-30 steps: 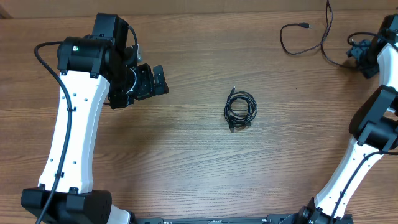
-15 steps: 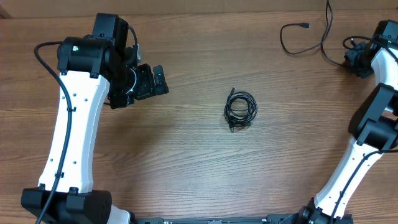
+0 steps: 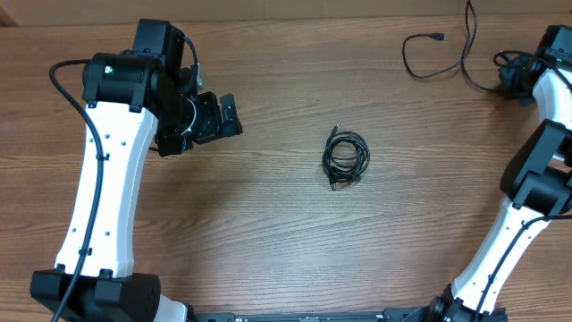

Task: Untangle cables

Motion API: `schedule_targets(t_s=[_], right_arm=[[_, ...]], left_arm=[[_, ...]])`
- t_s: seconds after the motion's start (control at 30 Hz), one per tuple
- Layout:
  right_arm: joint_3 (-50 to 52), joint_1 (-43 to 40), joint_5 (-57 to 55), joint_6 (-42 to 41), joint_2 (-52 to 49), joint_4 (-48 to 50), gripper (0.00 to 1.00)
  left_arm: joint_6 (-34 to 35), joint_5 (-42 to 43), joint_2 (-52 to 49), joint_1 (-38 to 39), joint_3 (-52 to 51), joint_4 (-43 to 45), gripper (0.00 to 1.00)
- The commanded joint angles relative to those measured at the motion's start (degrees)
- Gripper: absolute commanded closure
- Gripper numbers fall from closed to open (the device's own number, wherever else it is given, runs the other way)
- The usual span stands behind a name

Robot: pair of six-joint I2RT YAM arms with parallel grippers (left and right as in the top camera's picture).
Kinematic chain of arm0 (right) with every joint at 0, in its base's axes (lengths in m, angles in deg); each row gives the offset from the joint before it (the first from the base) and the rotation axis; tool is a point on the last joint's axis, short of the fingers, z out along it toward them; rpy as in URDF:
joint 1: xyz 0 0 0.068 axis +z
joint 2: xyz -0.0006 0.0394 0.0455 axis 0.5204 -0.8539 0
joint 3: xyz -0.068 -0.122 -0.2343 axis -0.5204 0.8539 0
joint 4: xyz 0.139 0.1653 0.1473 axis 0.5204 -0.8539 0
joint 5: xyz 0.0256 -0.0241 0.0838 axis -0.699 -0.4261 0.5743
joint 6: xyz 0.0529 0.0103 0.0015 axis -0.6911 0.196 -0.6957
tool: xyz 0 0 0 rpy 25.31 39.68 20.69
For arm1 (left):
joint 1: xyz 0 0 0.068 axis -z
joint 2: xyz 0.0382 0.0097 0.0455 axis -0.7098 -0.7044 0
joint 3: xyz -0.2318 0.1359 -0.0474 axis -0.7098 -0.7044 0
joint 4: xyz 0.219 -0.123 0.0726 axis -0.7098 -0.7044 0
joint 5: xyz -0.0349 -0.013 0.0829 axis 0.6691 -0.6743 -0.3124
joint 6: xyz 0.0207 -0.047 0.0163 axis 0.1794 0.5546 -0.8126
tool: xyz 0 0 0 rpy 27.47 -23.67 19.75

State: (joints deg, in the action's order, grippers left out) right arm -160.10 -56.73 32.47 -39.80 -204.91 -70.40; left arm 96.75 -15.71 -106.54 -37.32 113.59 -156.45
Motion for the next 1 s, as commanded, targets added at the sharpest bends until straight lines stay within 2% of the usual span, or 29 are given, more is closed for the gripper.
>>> schedule_targets(t_s=[0.0, 0.1, 0.3, 0.37, 0.47, 0.57, 0.6, 0.67, 0.7, 0.8, 0.97], right_arm=[[0.3, 0.3, 3.4, 3.0, 0.1, 4.3, 0.96], [-0.5, 0.2, 7.4, 6.8, 0.1, 5.9, 0.96], [-3.4, -1.0, 7.0, -1.4, 0.4, 0.8, 0.96], [-3.4, -1.4, 7.0, -1.8, 0.4, -0.5, 0.74], [-3.4, -1.7, 5.9, -1.8, 0.3, -3.7, 0.77], [-3.4, -1.7, 4.1, -1.8, 0.3, -6.1, 0.70], [-3.4, -1.7, 3.9, -1.8, 0.3, -6.8, 0.66], [-3.4, -1.7, 3.9, -1.9, 0.3, -8.0, 0.45], [-3.4, -1.7, 3.9, -2.3, 0.3, -8.9, 0.43], [-2.9, -1.4, 3.4, -2.9, 0.2, -9.7, 0.44], [-0.3, -0.4, 3.3, -2.9, 0.1, -6.0, 0.48]], left_arm=[[-0.5, 0.6, 1.1, 0.5, 0.7, 0.1, 0.01], [-0.5, 0.6, 1.1, 0.5, 0.7, 0.1, 0.00], [-0.5, 0.6, 1.1, 0.5, 0.7, 0.1, 0.01], [-0.5, 0.6, 1.1, 0.5, 0.7, 0.1, 0.00], [-0.5, 0.6, 1.1, 0.5, 0.7, 0.1, 0.01], [-0.5, 0.6, 1.1, 0.5, 0.7, 0.1, 0.01], [-0.5, 0.6, 1.1, 0.5, 0.7, 0.1, 0.00], [-0.5, 0.6, 1.1, 0.5, 0.7, 0.1, 0.01], [-0.5, 0.6, 1.1, 0.5, 0.7, 0.1, 0.00], [-0.5, 0.6, 1.1, 0.5, 0.7, 0.1, 0.01], [-0.5, 0.6, 1.1, 0.5, 0.7, 0.1, 0.00]])
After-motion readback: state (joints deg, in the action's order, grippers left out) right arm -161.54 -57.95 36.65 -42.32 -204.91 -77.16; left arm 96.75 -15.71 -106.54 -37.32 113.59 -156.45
